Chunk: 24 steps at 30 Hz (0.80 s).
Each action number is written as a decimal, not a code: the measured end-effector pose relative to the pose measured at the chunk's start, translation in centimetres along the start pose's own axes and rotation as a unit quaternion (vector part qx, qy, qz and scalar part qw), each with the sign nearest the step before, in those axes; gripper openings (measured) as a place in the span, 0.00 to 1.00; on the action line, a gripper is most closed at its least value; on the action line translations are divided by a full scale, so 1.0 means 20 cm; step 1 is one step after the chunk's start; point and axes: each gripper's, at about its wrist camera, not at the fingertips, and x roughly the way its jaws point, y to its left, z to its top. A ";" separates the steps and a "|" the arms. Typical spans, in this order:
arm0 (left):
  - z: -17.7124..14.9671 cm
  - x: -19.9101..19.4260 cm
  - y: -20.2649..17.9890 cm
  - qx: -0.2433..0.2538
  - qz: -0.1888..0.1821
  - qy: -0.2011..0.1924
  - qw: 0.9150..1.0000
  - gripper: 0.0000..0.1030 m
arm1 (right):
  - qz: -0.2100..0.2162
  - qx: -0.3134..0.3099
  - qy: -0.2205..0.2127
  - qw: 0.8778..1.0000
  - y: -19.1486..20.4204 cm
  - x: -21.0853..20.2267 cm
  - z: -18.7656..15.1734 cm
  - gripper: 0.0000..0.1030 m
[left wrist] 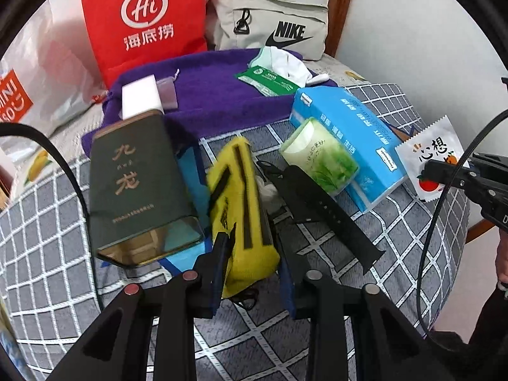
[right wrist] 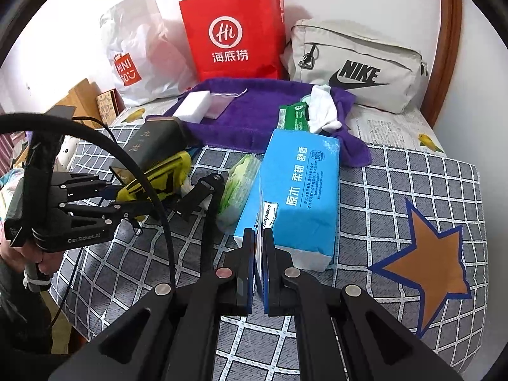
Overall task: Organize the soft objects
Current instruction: 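Carry the yellow pouch with the left tool while the right tool carries the snack packet onto the towel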
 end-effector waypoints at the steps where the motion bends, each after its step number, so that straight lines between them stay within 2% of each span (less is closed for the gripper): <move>1: 0.00 0.00 0.01 -0.005 -0.006 -0.003 1.000 0.24 | 0.000 -0.001 0.001 1.000 0.00 0.00 0.00 0.04; 9: 0.00 -0.16 0.06 -0.029 -0.032 -0.038 0.998 0.21 | -0.002 -0.004 -0.002 1.000 0.00 0.00 0.02 0.04; 24: 0.08 -0.39 0.08 -0.033 -0.030 -0.097 0.994 0.20 | 0.019 -0.032 -0.041 0.998 0.05 -0.07 0.17 0.04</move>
